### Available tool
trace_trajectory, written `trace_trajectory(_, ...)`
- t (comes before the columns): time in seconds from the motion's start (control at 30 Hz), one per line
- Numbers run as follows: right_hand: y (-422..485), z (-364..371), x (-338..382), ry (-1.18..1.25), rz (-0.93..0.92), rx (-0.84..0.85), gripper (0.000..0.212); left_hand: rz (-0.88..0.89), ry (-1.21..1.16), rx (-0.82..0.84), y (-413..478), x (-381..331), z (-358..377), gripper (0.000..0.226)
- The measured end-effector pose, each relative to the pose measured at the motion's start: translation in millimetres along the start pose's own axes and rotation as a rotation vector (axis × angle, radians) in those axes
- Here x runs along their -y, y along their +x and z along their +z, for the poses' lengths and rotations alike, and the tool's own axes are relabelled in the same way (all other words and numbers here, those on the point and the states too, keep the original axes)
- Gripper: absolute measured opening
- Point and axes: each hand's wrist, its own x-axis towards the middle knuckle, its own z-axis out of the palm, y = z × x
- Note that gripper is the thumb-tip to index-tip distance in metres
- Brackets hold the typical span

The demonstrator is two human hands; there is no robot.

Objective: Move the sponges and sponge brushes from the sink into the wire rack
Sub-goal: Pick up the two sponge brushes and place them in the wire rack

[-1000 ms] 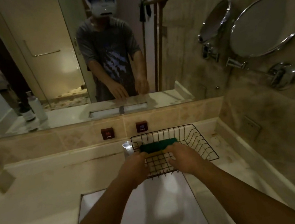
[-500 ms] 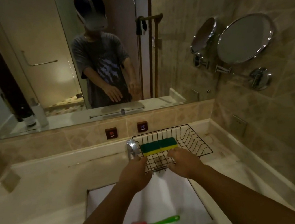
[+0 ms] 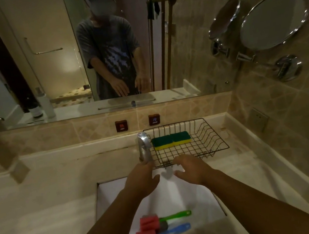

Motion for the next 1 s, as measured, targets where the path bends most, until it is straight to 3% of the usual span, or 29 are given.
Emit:
trace_trajectory(0.23, 4.8, 44.4, 5.5, -0.003, -0.025, 0.146, 0.048, -0.192, 0.028, 0.110, -30.8, 23.1, 15.7, 0.050)
trace_trajectory(0.53, -19.6, 117.4, 0.9, 0.086, -0.048, 0.323, 0.049, -0.299, 0.034, 0.278, -72.4, 33.0, 52.1, 0.048)
trace_trajectory(0.67, -30.3, 140.0, -0.7, 0.059, -0.053, 0.419, 0.041, -0.362, -0.113, 0.322, -90.8, 31.7, 66.4, 0.024)
trace_trajectory(0.73, -35.2, 149.6, -4.5, 0.044, -0.077, 0.414, 0.035, -0.311, -0.158, 0.320, -97.8, 31.7, 73.4, 0.012)
trace_trajectory(1.0, -44.2, 169.7, -22.9, 0.076, 0.017, 0.466, 0.036, -0.386, -0.223, 0.293, -116.3, 50.0, 121.9, 0.034)
